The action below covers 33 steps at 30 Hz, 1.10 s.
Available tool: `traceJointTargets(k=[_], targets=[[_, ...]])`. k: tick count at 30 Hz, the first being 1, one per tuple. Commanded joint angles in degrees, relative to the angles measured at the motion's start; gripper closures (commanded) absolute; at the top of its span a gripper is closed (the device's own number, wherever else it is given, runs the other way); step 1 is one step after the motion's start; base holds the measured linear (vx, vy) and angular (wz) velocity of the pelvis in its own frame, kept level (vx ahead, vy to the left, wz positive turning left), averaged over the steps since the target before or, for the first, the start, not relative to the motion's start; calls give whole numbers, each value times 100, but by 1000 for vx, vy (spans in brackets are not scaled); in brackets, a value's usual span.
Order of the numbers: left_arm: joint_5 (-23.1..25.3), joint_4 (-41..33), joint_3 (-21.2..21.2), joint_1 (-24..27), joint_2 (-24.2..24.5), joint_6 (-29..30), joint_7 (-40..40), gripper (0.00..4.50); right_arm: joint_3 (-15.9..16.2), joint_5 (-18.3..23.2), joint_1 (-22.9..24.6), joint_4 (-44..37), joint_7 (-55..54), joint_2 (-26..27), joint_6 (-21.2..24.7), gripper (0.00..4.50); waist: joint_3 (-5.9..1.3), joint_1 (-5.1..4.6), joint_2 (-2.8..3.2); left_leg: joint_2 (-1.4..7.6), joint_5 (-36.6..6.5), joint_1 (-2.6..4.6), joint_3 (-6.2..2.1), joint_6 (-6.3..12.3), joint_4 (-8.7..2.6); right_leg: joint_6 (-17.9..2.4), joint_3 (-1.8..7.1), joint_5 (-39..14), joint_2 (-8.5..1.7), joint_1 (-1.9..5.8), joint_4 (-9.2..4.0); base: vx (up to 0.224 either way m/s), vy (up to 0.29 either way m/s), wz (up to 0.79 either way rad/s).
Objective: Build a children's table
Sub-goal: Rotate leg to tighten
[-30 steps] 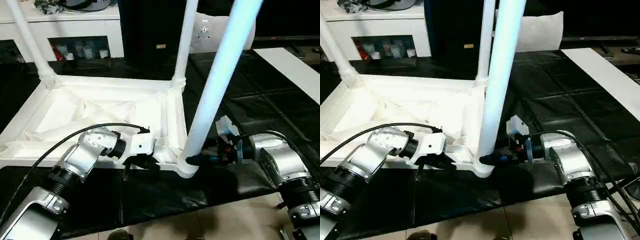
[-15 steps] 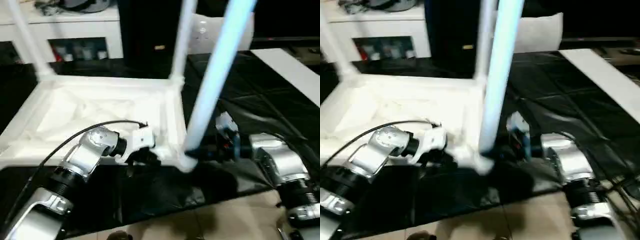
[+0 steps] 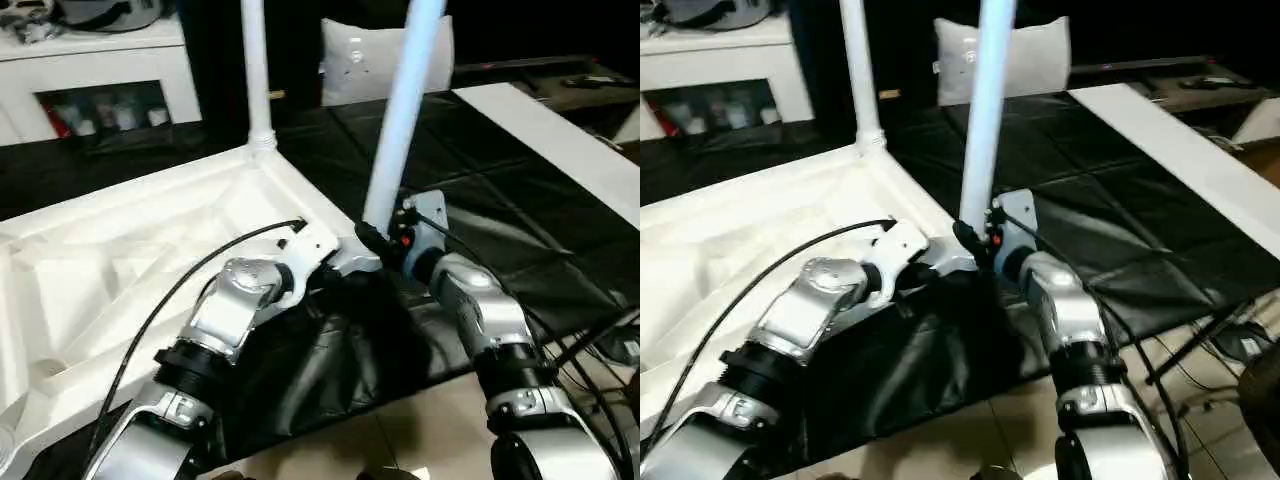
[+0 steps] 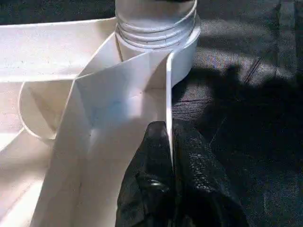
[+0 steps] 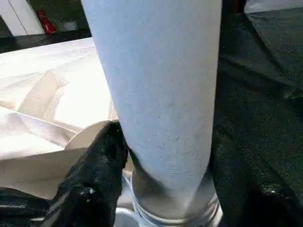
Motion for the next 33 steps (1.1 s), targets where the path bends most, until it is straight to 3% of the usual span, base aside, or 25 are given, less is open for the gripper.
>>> traceJointTargets(k=[1,6,10,12,17,19,22,33], targets=[[-14,-62,-221,-148,-39,-540,-32,450,341,29,215,-167,697,-87,-102,141,-381,64,-48,116,-1264,35,-17,297,-388,-1021,259,-1408,-276,277,-482,0,0,0],[15,-3,-351,-64,275,-923,-363,450,334,141,471,-435,1396,-671,-364,101,-377,174,-69,105,-1174,21,2,382,-379,-962,268,-1460,-290,295,-492,0,0,0],[-123,-117,-479,150,784,-1291,-1281,450,180,376,654,-729,2454,-1469,-507,56,-375,201,-67,124,-1206,23,-7,426,-383,-954,266,-1492,-287,300,-486,0,0,0],[-149,-141,-493,171,823,-1286,-1365,450,185,370,656,-745,2511,-1520,-524,56,-369,191,-71,121,-1176,21,1,420,-381,-1029,265,-1422,-277,291,-474,0,0,0],[-407,-322,-786,326,1369,-1736,-2414,450,438,557,645,-983,3747,-2116,-535,46,-361,208,-89,143,-1331,48,-1,431,-388,-1032,268,-1644,-284,271,-484,0,0,0],[-436,-316,-876,314,1521,-1923,-2772,450,598,599,597,-984,4197,-2259,-537,46,-358,260,-86,152,-1293,60,7,444,-389,-1070,276,-1592,-285,258,-479,0,0,0],[-418,-249,-1078,213,1797,-2299,-3380,450,900,543,497,-896,4830,-2390,-532,86,-358,312,-96,156,-1289,55,3,418,-396,-1091,271,-1581,-293,271,-457,0,0,0],[-448,-41,-1256,-65,1839,-2615,-3888,450,1340,500,269,-651,5488,-2269,-479,180,-375,425,-102,178,-1224,85,13,275,-402,-1165,287,-1356,-302,269,-409,0,0,0]])
